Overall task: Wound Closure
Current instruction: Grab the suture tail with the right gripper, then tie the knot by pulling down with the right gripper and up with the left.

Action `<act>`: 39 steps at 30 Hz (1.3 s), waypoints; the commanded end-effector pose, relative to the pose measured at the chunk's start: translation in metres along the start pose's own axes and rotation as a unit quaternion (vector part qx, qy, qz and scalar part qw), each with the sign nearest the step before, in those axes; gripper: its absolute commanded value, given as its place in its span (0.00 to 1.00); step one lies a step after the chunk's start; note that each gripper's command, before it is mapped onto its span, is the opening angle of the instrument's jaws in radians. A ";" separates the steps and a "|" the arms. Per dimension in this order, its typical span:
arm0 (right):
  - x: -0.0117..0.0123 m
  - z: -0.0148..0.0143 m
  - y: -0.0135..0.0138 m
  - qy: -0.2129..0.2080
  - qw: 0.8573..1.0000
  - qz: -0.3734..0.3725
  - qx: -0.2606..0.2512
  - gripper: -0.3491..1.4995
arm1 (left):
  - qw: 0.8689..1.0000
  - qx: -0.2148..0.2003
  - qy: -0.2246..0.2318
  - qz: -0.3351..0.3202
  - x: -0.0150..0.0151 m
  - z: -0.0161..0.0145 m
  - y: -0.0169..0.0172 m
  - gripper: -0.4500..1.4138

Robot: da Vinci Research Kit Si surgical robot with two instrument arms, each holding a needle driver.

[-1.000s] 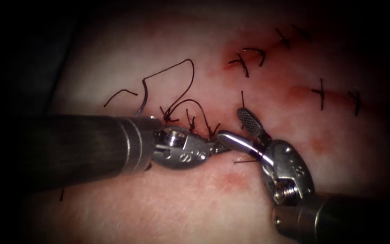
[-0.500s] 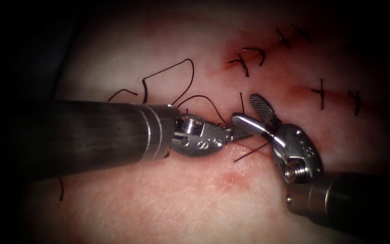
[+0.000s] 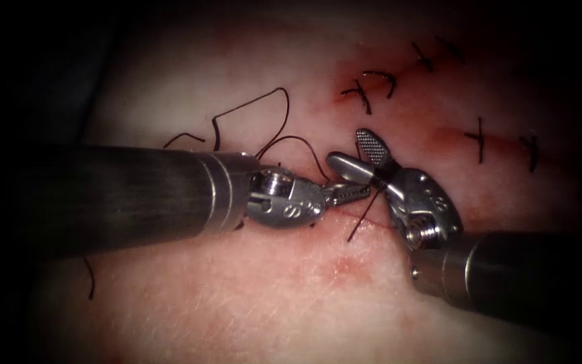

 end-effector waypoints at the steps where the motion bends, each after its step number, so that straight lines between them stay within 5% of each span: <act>1: -0.0011 -0.0001 -0.0002 0.000 1.000 -0.004 -0.006 0.00 | 1.000 0.000 0.001 0.000 -0.0002 0.0007 0.0003 0.00; 21: -0.0042 -0.0042 -0.0036 -0.004 0.998 -0.062 -0.016 0.00 | 1.000 -0.006 0.002 -0.019 -0.0011 -0.0001 -0.0026 0.00; 39: -0.0093 -0.0116 -0.0089 0.010 0.996 -0.093 0.001 0.00 | 0.998 0.010 -0.017 -0.066 -0.0084 0.0042 -0.0154 0.00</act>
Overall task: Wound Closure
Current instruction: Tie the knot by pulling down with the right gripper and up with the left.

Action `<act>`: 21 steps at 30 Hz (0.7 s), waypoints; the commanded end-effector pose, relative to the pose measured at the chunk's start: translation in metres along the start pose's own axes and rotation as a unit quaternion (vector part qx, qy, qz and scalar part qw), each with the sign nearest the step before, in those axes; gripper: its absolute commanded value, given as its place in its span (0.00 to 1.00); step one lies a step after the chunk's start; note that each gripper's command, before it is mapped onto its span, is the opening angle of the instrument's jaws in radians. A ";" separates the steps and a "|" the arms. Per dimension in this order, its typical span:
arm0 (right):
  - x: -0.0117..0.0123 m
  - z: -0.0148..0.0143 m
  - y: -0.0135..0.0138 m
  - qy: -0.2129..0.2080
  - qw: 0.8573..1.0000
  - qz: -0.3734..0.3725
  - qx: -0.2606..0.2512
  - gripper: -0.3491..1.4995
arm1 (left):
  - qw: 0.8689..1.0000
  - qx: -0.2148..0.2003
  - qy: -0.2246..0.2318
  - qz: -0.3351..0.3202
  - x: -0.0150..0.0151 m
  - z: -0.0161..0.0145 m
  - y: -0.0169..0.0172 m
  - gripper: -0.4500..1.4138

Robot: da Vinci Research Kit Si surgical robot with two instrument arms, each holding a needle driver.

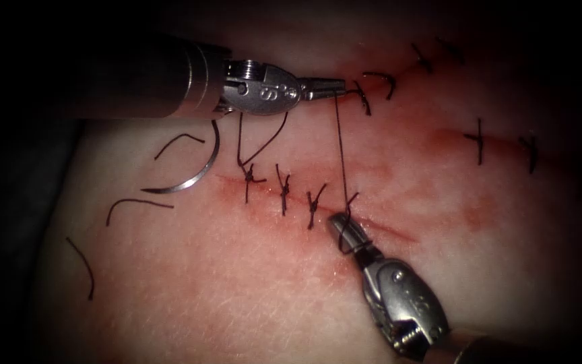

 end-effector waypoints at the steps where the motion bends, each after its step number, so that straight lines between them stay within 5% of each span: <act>1: -0.0016 -0.0009 -0.0008 -0.005 1.000 -0.002 0.000 0.00 | 1.000 0.002 -0.001 -0.001 -0.0004 0.0011 -0.0002 0.00; 21: -0.0041 -0.0046 -0.0031 -0.013 1.000 -0.023 0.004 0.00 | 0.998 0.048 0.029 -0.022 -0.0020 0.0057 -0.0050 0.00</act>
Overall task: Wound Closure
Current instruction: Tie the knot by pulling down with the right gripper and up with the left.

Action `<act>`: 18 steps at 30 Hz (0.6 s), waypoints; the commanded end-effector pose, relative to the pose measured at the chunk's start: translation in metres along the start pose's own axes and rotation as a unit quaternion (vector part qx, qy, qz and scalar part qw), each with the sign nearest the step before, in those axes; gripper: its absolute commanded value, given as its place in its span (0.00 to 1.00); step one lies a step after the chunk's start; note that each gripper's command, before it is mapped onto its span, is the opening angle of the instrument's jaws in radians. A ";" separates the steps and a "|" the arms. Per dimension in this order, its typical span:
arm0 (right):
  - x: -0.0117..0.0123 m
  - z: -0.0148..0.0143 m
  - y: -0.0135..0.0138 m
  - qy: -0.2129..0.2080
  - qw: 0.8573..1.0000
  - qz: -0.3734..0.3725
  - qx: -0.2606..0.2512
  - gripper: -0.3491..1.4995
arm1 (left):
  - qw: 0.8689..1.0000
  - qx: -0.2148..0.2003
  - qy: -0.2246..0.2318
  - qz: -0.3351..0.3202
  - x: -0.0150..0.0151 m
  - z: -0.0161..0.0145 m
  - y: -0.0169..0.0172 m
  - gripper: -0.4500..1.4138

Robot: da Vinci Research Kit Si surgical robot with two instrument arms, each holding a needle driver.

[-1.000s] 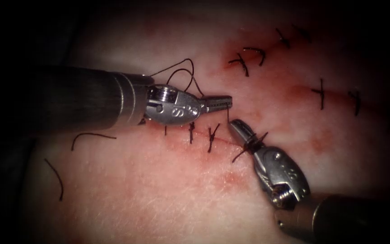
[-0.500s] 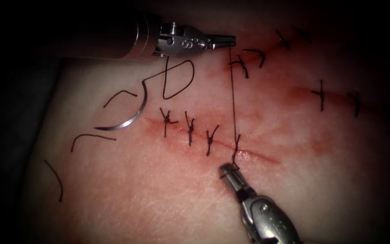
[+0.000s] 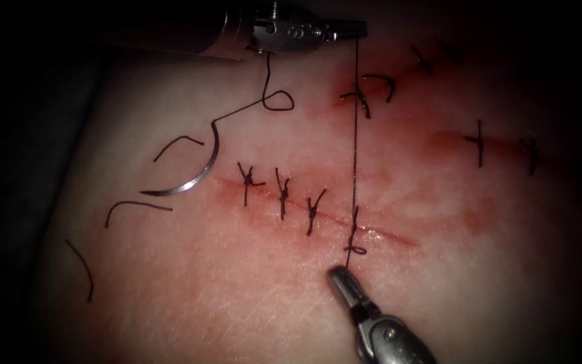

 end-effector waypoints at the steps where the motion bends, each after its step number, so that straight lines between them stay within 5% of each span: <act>1: -0.0011 -0.0003 -0.0008 0.000 1.000 0.001 0.002 0.00 | 1.000 0.004 0.001 0.000 -0.0003 0.0010 -0.0002 0.00; 18: -0.0027 -0.0030 -0.0038 -0.001 1.000 -0.011 0.018 0.00 | 0.997 0.057 0.019 -0.053 -0.0044 0.0069 -0.0039 0.00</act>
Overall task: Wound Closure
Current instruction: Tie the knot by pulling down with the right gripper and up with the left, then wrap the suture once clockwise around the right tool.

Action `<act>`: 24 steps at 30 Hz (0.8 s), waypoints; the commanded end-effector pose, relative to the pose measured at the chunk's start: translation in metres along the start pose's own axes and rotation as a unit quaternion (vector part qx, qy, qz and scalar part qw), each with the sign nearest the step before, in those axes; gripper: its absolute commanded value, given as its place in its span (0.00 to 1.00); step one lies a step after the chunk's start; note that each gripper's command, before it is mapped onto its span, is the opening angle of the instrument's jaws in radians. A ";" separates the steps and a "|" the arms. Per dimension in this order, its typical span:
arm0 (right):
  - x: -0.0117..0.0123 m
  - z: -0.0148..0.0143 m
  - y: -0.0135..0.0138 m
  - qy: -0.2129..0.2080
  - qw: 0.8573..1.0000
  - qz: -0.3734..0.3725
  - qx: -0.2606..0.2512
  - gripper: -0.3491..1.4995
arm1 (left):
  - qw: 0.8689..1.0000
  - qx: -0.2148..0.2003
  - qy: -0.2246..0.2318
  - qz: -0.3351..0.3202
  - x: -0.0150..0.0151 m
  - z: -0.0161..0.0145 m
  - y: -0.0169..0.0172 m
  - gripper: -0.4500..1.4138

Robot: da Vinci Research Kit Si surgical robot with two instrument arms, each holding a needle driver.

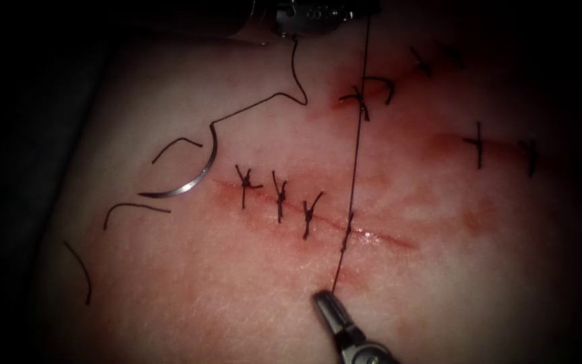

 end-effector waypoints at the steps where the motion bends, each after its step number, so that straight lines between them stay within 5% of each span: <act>1: -0.0013 -0.0002 -0.0006 -0.002 1.000 0.000 0.002 0.00 | 1.000 0.002 0.003 -0.003 -0.0005 0.0011 -0.0003 0.00; 11: -0.0026 -0.0005 -0.0009 -0.012 1.000 -0.007 0.004 0.00 | 1.000 0.005 0.008 -0.025 -0.0021 0.0022 -0.0013 0.00; 18: -0.0018 -0.0001 -0.0006 -0.002 0.999 -0.008 0.043 0.00 | 0.998 -0.065 -0.002 -0.025 -0.0008 -0.0021 0.0007 0.00; 19: -0.0015 0.0000 -0.0004 0.002 0.999 -0.003 0.053 0.07 | 0.995 -0.092 -0.008 -0.030 -0.0001 -0.0041 0.0017 0.00; 22: -0.0011 0.0002 -0.0001 0.001 0.998 -0.002 0.056 0.61 | 0.991 -0.132 -0.013 -0.035 0.0013 -0.0071 0.0030 0.00; 24: -0.0009 0.0005 0.0000 0.002 0.998 -0.001 0.068 0.79 | 0.987 -0.153 -0.019 -0.037 0.0021 -0.0089 0.0039 0.00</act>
